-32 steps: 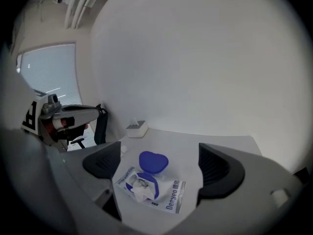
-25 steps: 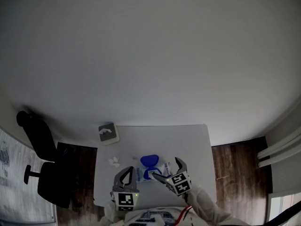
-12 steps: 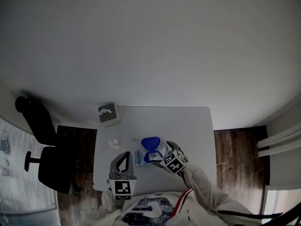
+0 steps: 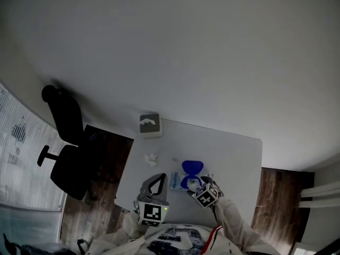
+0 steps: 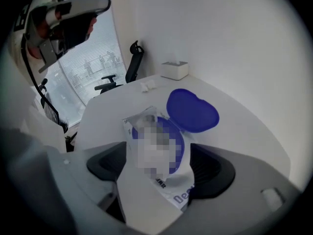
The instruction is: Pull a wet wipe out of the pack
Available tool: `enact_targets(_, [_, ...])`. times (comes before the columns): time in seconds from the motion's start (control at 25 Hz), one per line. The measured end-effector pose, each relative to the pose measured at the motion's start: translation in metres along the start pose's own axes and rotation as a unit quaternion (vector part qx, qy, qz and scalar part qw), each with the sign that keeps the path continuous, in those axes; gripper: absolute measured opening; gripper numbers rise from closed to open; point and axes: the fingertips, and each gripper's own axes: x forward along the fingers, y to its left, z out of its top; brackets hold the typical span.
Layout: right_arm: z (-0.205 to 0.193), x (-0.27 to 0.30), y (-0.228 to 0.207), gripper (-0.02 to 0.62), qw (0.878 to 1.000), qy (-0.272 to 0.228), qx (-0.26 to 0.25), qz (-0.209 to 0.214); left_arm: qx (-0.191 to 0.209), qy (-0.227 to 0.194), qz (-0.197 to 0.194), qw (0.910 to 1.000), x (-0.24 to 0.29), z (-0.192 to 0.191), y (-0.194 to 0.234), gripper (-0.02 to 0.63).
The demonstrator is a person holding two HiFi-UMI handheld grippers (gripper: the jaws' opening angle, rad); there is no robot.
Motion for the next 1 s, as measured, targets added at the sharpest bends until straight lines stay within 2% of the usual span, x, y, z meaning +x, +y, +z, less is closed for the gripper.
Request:
enact_targets(0.12, [-0.005,0.004,-0.006,0.318,1.000,0.021,0.003,-0.021,-0.004,0.009,0.012,0.9999,-0.006,-0.007,0.005,0.002])
enact_targets(0.28, [-0.005,0.002,-0.008,0.287,0.999,0.031,-0.003,-0.042,-0.019,0.020,0.030,0.9992,-0.023,-0.011,0.011,0.002])
enact_targets(0.44, [-0.003,-0.001,-0.010,0.245,0.997,0.035,-0.026,-0.067,-0.016,0.027,0.039,0.9987,-0.032,-0.018,0.011,0.002])
enact_targets(0.52, [-0.003,-0.001,-0.013,0.166,0.994,0.034,-0.043,-0.092,-0.016,0.025,0.038,0.9988,-0.033,-0.015,0.008,0.002])
enact_targets(0.64, [0.002,0.004,-0.012,0.117,0.991,0.031,-0.059,-0.113,-0.016,0.017,0.037,0.9990,-0.033,-0.011,0.009,0.002])
enact_targets(0.84, [0.005,0.008,0.000,0.049,0.992,0.021,-0.050,-0.112,-0.014,0.020,0.043,0.9988,-0.039,-0.016,0.013,0.002])
enact_targets(1.0, [0.005,0.002,-0.006,0.035,0.993,0.014,-0.035,-0.114,-0.017,0.017,0.040,0.9989,-0.035,-0.014,0.012,0.002])
